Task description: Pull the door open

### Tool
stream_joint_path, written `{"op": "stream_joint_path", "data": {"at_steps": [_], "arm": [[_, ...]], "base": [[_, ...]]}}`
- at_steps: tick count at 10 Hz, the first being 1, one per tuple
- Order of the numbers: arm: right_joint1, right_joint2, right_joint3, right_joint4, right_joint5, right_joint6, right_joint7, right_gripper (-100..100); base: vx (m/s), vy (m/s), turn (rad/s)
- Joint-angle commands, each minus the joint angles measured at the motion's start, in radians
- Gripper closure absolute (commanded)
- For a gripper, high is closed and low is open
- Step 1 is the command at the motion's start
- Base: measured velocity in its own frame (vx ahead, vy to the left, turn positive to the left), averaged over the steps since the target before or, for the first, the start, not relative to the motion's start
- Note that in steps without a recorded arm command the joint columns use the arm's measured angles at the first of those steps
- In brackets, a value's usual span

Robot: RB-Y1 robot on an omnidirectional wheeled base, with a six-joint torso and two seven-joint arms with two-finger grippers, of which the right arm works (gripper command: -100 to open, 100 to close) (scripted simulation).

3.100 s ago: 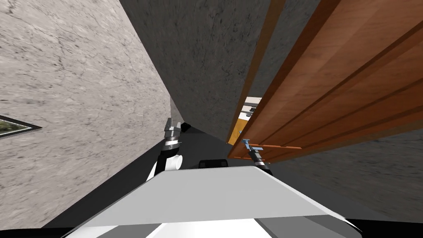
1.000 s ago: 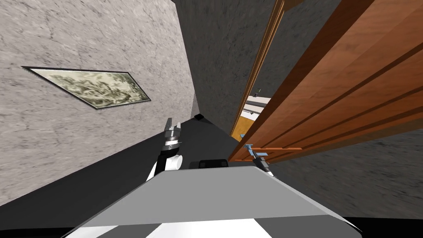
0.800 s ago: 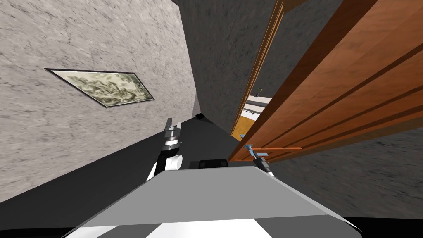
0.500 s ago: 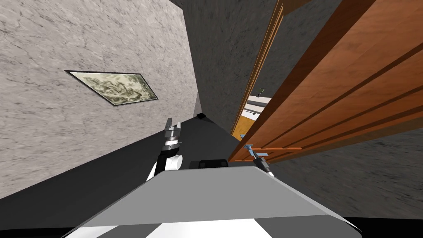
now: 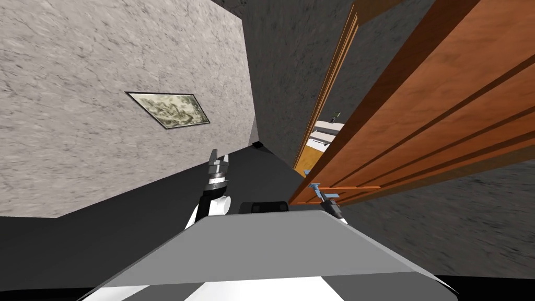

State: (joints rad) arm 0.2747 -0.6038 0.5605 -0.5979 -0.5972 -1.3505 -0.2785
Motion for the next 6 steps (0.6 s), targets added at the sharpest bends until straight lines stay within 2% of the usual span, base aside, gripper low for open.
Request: {"op": "stream_joint_path", "data": {"at_steps": [1, 4, 6], "arm": [[0.005, -0.008, 0.002, -0.003, -0.006, -0.004, 0.001, 100], [-0.001, -0.012, 0.015, 0.013, -0.014, -0.019, -0.005, 100], [-0.004, -0.014, 0.023, 0.022, -0.019, -0.027, -0.009, 100]], "base": [[-0.182, -0.071, 0.15], [-0.194, -0.05, 0.132], [-0.187, -0.017, 0.119]]}}
